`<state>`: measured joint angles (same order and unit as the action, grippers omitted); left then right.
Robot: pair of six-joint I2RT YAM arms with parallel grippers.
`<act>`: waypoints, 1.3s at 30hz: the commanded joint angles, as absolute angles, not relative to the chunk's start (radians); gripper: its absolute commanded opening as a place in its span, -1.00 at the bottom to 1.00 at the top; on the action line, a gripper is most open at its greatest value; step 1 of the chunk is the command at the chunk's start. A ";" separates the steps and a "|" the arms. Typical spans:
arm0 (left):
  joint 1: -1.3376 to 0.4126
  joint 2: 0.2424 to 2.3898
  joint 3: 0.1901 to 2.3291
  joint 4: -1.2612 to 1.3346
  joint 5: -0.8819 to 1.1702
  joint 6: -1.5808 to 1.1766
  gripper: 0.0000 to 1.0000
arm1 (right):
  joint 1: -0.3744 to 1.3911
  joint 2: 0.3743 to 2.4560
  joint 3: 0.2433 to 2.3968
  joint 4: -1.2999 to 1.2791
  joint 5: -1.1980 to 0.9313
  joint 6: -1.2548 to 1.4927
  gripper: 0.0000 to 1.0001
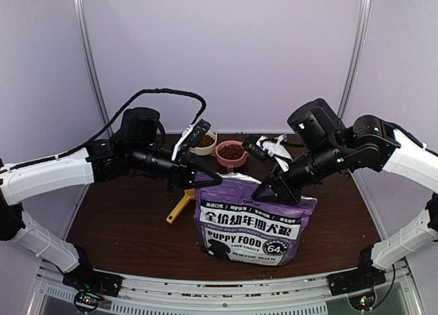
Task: Serve the pet food
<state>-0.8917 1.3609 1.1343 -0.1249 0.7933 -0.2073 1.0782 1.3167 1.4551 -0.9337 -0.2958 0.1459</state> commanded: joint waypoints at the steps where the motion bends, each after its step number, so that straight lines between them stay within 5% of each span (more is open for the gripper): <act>1: -0.855 1.297 1.113 -0.111 0.753 -0.200 -1.00 | 1.072 1.256 1.414 -1.042 -0.235 0.170 -0.72; 3: -0.854 1.292 1.111 -0.111 0.754 -0.201 -1.00 | 1.073 1.253 1.407 -1.043 -0.233 0.170 -1.00; 8: -0.849 1.288 1.112 -0.120 0.752 -0.202 -1.00 | 1.072 1.258 1.417 -1.034 -0.221 0.166 -1.00; 11: -0.837 1.274 1.108 -0.135 0.744 -0.195 -1.00 | 1.073 1.252 1.427 -1.057 -0.188 0.164 -0.62; 13: -0.828 1.262 1.103 -0.143 0.741 -0.191 -1.00 | 1.073 1.241 1.425 -1.067 -0.173 0.164 -0.55; 14: -0.826 1.259 1.102 -0.145 0.741 -0.190 -1.00 | 1.072 1.235 1.424 -1.071 -0.167 0.164 -0.59; 16: -0.823 1.255 1.099 -0.145 0.740 -0.191 -1.00 | 1.071 1.229 1.419 -1.074 -0.157 0.164 -0.99; 21: -0.820 1.251 1.095 -0.148 0.739 -0.192 -1.00 | 1.071 1.222 1.414 -1.058 -0.139 0.163 -1.00; 24: -0.814 1.242 1.091 -0.156 0.735 -0.189 -1.00 | 1.073 1.215 1.420 -1.067 -0.105 0.164 -0.60; 27: -0.809 1.235 1.090 -0.168 0.731 -0.185 -1.00 | 1.071 1.199 1.419 -1.072 -0.083 0.162 -0.49; 30: -0.805 1.231 1.086 -0.170 0.731 -0.186 -1.00 | 1.071 1.191 1.412 -1.065 -0.073 0.159 -1.00; 35: -0.799 1.216 1.079 -0.180 0.720 -0.187 -1.00 | 1.071 1.191 1.404 -1.050 -0.069 0.156 -1.00; 37: -0.797 1.208 1.073 -0.185 0.715 -0.187 -1.00 | 1.070 1.189 1.406 -1.051 -0.065 0.156 -0.62; 39: -0.795 1.203 1.069 -0.186 0.713 -0.186 -1.00 | 1.068 1.186 1.405 -1.048 -0.064 0.156 -0.52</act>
